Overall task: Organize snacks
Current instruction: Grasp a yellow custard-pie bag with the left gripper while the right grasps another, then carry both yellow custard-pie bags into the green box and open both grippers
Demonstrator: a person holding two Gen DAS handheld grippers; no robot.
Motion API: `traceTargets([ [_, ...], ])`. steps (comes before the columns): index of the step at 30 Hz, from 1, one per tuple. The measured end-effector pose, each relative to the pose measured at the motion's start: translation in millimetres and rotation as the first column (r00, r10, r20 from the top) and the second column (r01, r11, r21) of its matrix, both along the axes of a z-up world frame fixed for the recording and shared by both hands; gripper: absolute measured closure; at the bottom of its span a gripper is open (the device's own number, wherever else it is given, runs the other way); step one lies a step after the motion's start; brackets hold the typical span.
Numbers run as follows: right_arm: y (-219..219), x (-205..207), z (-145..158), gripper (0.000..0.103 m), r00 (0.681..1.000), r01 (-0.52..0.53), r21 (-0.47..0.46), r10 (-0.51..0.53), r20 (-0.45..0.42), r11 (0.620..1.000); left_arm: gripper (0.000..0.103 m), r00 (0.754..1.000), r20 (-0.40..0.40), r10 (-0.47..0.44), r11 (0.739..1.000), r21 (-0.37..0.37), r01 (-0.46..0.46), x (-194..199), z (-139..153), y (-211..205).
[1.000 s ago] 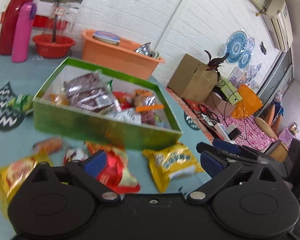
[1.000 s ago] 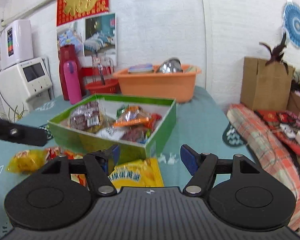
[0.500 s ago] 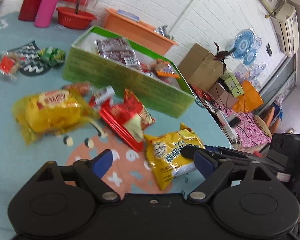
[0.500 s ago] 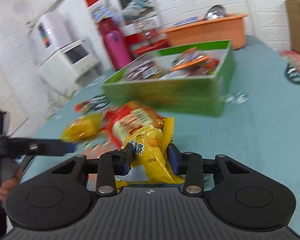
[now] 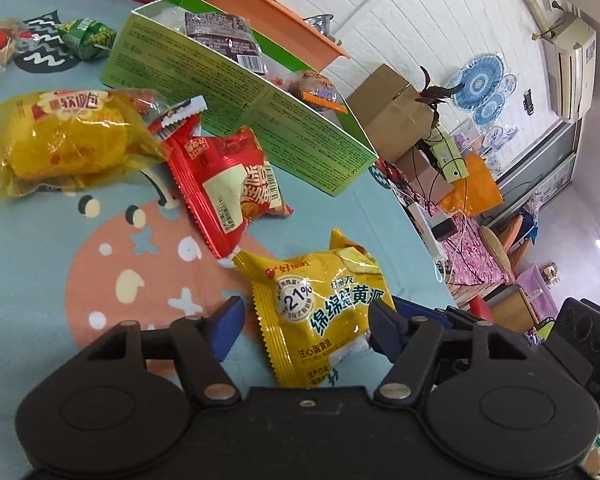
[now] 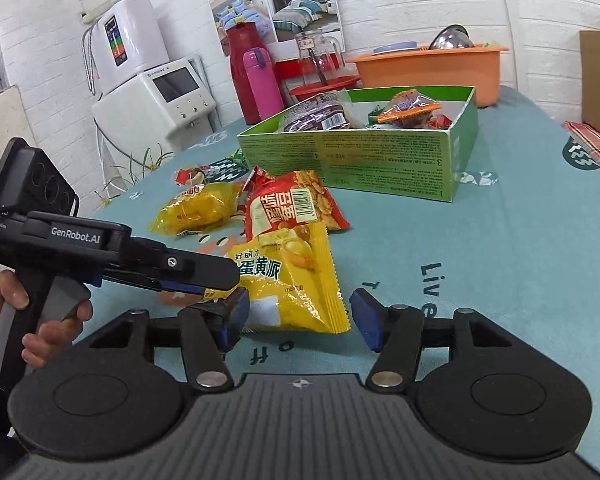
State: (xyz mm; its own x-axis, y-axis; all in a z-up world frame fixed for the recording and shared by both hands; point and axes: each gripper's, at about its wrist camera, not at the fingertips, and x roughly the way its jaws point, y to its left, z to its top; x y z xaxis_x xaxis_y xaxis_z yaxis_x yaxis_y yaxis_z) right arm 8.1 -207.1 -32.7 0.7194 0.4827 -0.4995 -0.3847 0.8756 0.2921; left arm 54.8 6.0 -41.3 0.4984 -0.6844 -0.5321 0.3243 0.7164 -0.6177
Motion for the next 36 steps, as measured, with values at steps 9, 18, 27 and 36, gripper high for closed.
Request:
traceTargets([
  [9,4.9,6.5,-8.9,0.027,1.000,-0.013,0.031,0.014,-0.022,0.999,0.049,1.000,0.003,0.005,1.000,-0.022,-0.005,3.2,-2.9,-2.4],
  [18,4.0,5.5,21.4,0.060,0.997,-0.014,0.023,0.012,0.082,1.000,0.053,0.992,0.127,0.001,1.000,-0.027,0.002,13.1,40.4,-4.3],
  [27,3.2,45.3,65.3,0.060,0.972,0.046,0.034,-0.052,0.228,0.998,0.053,0.967,0.255,0.015,0.999,-0.034,-0.007,60.1,92.3,-13.6],
  [36,-1.3,113.7,81.6,0.060,0.948,0.101,0.064,-0.115,0.295,0.993,0.053,0.955,0.295,0.041,0.999,-0.036,-0.032,132.0,108.4,-14.9],
])
